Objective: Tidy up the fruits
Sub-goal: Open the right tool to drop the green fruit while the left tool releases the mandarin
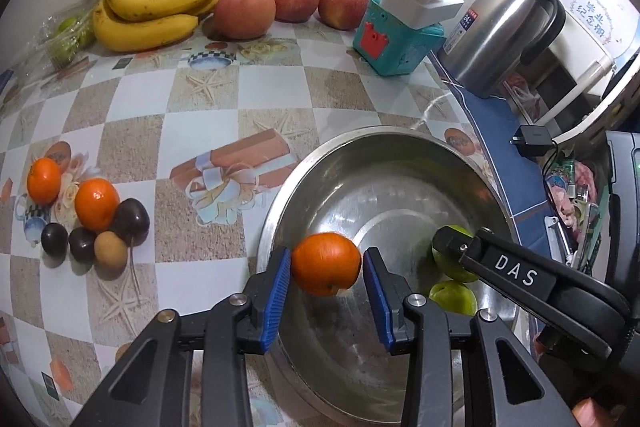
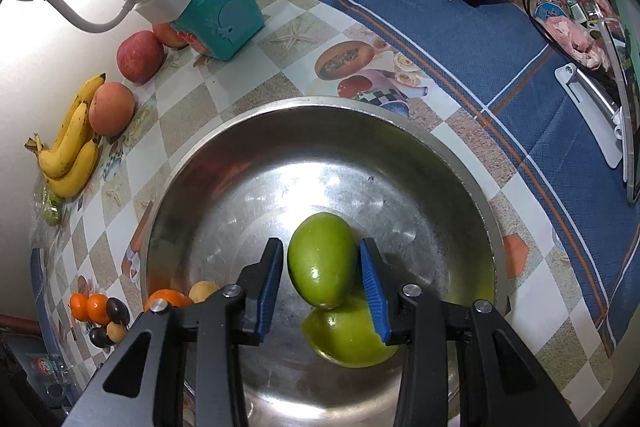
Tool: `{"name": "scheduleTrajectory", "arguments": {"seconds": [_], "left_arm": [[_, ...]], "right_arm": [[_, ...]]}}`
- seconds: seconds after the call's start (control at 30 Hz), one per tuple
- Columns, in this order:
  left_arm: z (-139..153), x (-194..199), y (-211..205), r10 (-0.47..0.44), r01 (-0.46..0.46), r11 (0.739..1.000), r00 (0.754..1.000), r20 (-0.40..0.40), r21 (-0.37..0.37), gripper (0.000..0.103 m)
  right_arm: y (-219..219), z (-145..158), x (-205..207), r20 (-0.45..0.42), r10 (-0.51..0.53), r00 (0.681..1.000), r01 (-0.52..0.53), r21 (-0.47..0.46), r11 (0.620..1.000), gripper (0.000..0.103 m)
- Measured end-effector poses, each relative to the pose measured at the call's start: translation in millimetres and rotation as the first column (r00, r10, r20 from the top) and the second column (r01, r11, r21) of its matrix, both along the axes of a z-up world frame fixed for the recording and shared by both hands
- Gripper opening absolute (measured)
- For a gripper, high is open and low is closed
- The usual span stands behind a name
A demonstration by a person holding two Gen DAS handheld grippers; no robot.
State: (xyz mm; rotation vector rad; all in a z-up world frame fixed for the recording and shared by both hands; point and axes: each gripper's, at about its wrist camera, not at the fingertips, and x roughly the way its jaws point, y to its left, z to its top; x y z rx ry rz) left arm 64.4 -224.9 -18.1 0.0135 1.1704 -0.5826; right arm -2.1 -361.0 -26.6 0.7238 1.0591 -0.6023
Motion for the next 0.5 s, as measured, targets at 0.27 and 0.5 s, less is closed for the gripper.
{"name": "scheduleTrajectory", "arguments": {"seconds": [0.27, 0.5], "left_arm": [[10, -3, -2, -0.012, 0.012, 1.000, 1.000, 0.009, -0.006, 0.063], [24, 2, 8, 0.016, -0.015, 1.000, 1.000, 0.019, -0.025, 0.075]], "right_arm": [[0, 7, 0, -0.003, 0.007, 1.000, -0.007, -0.021, 1.000, 0.059], [2, 23, -2, 0.005, 0.013, 1.000, -0.012, -0.054, 0.998, 0.068]]}}
